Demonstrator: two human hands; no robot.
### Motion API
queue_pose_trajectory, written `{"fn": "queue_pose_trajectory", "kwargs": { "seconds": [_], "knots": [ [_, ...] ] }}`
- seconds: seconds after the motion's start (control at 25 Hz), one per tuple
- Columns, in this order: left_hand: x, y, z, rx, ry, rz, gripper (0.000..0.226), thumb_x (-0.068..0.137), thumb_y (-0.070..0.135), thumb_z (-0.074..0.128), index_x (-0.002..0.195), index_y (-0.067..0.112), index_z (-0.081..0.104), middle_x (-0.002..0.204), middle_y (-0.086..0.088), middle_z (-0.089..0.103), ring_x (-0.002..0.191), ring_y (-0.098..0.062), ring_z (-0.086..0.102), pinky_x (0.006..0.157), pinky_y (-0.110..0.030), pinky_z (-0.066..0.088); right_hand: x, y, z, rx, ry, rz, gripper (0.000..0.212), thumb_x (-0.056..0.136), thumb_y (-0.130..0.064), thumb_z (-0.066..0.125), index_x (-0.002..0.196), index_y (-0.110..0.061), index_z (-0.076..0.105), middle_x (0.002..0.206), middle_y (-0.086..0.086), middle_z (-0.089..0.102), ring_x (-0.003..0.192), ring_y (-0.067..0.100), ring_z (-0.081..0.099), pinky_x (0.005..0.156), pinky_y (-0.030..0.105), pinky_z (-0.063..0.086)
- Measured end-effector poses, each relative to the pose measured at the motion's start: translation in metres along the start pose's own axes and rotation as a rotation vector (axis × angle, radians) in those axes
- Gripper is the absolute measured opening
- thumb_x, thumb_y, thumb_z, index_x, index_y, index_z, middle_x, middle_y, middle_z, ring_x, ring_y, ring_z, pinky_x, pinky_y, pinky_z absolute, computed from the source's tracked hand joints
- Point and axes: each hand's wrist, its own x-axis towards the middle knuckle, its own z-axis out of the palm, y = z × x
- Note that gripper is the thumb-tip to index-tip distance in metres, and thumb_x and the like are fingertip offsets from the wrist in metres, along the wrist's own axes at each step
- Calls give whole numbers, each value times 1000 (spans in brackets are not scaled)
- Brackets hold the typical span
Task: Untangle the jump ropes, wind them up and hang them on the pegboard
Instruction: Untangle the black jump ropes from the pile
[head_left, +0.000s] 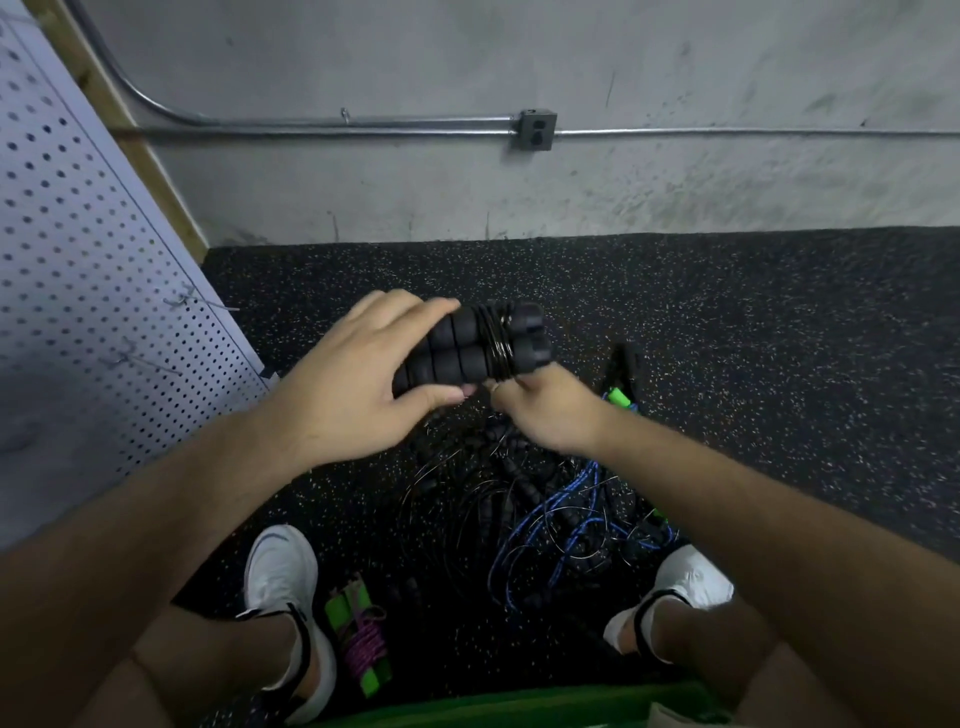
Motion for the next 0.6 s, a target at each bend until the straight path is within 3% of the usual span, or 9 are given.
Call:
{"fn": "queue_pose_trajectory", "kwargs": {
  "seconds": [0.12,0.32,0.44,0.52,0.6],
  "knots": [
    [6,-21,1,87,51,-90,75,86,46,72,150,19,42,125,-1,53,118,-23,45,102,-48,44,-9,-13,22,-28,22,-36,32,108,-34,38,91,-18,59,65,-5,50,51,5,41,53,25,37],
    [11,-45,7,185,9,-133,76,86,46,73,151,20,42,126,-1,53,117,-23,45,102,-50,43,-26,-48,8,-268,-80,-33,40,107,-40,38,92,-10,59,71,-1,55,60,14,51,57,33,38],
    [12,-47,15,242,-9,-88,74,86,42,73,150,19,43,124,-2,53,115,-25,46,100,-50,44,-37,-71,-18,-367,-113,-45,37,106,-41,43,85,-15,59,69,-4,57,59,11,53,54,27,41],
    [13,-45,20,259,-47,-51,73,85,40,74,149,19,44,122,-1,54,112,-24,46,99,-50,45,-39,-76,-34,-516,-52,-83,33,104,-42,45,86,-20,60,68,-7,57,57,8,52,49,25,36],
    [11,-43,26,227,-110,-2,73,84,41,75,148,21,46,120,3,53,109,-19,44,98,-47,45,-36,-73,-47,-724,85,-181,30,103,-45,45,96,-25,65,75,-10,61,66,11,54,54,28,36]
  ]
}}
